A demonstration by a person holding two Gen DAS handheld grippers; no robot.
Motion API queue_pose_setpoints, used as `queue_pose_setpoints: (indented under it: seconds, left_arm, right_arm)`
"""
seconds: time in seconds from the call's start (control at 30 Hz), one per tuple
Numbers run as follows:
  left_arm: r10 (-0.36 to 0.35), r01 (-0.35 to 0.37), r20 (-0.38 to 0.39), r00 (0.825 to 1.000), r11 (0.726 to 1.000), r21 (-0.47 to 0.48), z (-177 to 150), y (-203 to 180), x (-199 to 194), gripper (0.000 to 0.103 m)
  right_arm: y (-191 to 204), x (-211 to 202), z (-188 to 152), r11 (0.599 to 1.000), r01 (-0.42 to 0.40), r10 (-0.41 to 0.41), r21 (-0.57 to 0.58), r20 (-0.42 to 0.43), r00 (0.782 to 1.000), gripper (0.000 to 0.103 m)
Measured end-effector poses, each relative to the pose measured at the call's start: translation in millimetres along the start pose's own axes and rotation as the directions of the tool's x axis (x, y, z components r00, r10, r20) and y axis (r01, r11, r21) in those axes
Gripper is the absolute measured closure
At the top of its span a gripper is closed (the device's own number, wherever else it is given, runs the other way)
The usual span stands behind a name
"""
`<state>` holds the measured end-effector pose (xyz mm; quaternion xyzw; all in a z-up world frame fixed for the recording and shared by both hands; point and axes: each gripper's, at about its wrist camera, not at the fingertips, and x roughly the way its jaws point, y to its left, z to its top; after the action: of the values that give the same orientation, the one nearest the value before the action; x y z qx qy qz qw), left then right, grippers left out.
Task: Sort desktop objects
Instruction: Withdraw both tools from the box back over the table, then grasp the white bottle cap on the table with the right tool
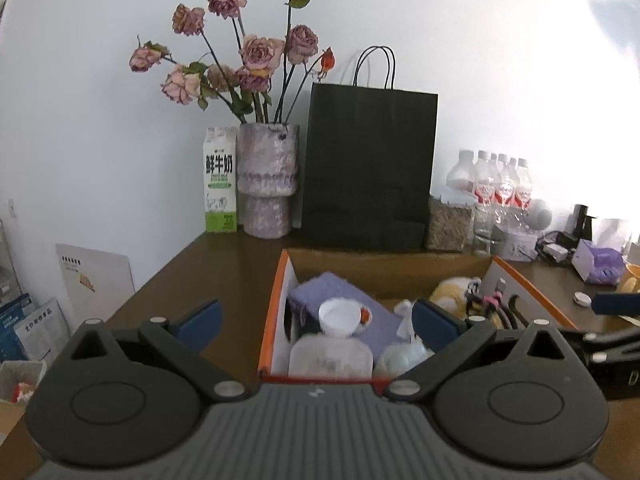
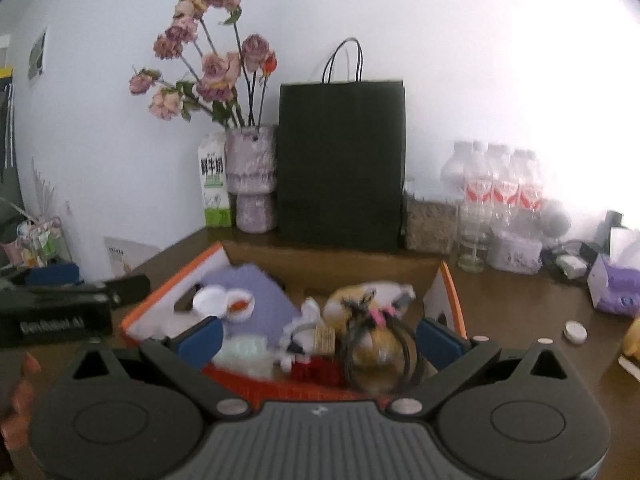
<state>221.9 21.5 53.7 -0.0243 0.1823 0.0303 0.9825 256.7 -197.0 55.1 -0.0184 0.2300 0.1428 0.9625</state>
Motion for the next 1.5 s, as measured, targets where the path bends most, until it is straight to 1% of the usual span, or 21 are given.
queue_pose_setpoints:
  seconds: [0.1, 0.23, 0.4, 0.53, 0.7, 0.87, 0.9, 1.03, 1.1, 1.13, 1.17, 1.2, 1.23, 1.27, 1.37, 1.5]
  left_arm:
    - [0.001, -0.001, -0.012, 1.0, 1.0, -0.011, -11, 6, -8, 0.0]
    - [-0.005, 0.003, -0.053, 0.999, 0.999, -0.04, -27, 13, -11, 0.0]
    - [-0.005, 0.002, -0.1, 0.995, 1.0, -0.03, -45, 17, -9, 0.0]
    - [-0.019, 0.014, -0.139, 0.99, 0.999, -0.04, -57, 19, -4, 0.0]
    - [-0.04, 0.032, -0.165, 0.986, 0.998, -0.052, -65, 19, 0, 0.0]
    - [-0.048, 0.04, -0.173, 0.984, 0.998, -0.049, -68, 17, 2, 0.0]
    - [-0.049, 0.041, -0.174, 0.984, 0.998, -0.048, -68, 16, 3, 0.0]
    - [-0.055, 0.048, -0.181, 0.982, 0.998, -0.044, -69, 12, 4, 0.0]
    - [-0.061, 0.054, -0.183, 0.981, 0.998, -0.043, -69, 10, 4, 0.0]
    - [-0.063, 0.056, -0.184, 0.981, 0.998, -0.042, -70, 9, 4, 0.0]
    - [-0.065, 0.058, -0.184, 0.981, 0.997, -0.041, -70, 7, 4, 0.0]
    - [-0.066, 0.06, -0.184, 0.981, 0.997, -0.039, -69, 5, 4, 0.0]
    - [-0.069, 0.063, -0.184, 0.98, 0.997, -0.036, -69, 2, 4, 0.0]
    - [-0.073, 0.068, -0.185, 0.98, 0.997, -0.034, -69, -1, 4, 0.0]
    - [-0.09, 0.087, -0.191, 0.978, 0.996, -0.022, -67, -14, 5, 0.0]
    - [-0.11, 0.112, -0.198, 0.974, 0.994, -0.002, -65, -33, 10, 0.0]
  right_arm:
    - [-1, -4, -19, 1.0, 0.001, -0.001, -0.004, -0.037, 0.999, 0.0]
    - [-5, -2, -44, 1.0, 0.011, -0.01, 0.004, -0.101, 0.995, 0.0]
    - [-15, 3, -73, 0.999, 0.025, -0.018, 0.036, -0.171, 0.985, 0.0]
    - [-17, 10, -87, 0.999, 0.029, -0.02, 0.041, -0.21, 0.977, 0.0]
    - [-11, 19, -91, 0.999, 0.03, -0.026, 0.018, -0.223, 0.974, 0.001]
    - [-6, 27, -92, 1.0, 0.005, -0.005, -0.002, -0.242, 0.97, 0.018]
    - [-4, 28, -93, 1.0, -0.002, 0.001, -0.004, -0.245, 0.969, 0.019]
    - [1, 31, -96, 0.999, -0.029, 0.023, -0.021, -0.254, 0.967, 0.034]
    - [2, 30, -96, 0.999, -0.034, 0.027, -0.026, -0.249, 0.968, 0.038]
    - [2, 29, -96, 0.999, -0.042, 0.034, -0.024, -0.246, 0.969, 0.045]
    - [2, 28, -96, 0.999, -0.043, 0.035, -0.028, -0.243, 0.969, 0.055]
    - [3, 27, -96, 0.998, -0.049, 0.039, -0.034, -0.239, 0.97, 0.061]
    - [3, 27, -95, 0.998, -0.055, 0.045, -0.035, -0.237, 0.97, 0.071]
    - [2, 26, -95, 0.998, -0.061, 0.051, -0.035, -0.236, 0.97, 0.075]
    - [0, 24, -95, 0.997, -0.073, 0.063, -0.035, -0.232, 0.971, 0.075]
    - [-11, 17, -91, 0.997, -0.068, 0.061, -0.029, -0.202, 0.977, 0.075]
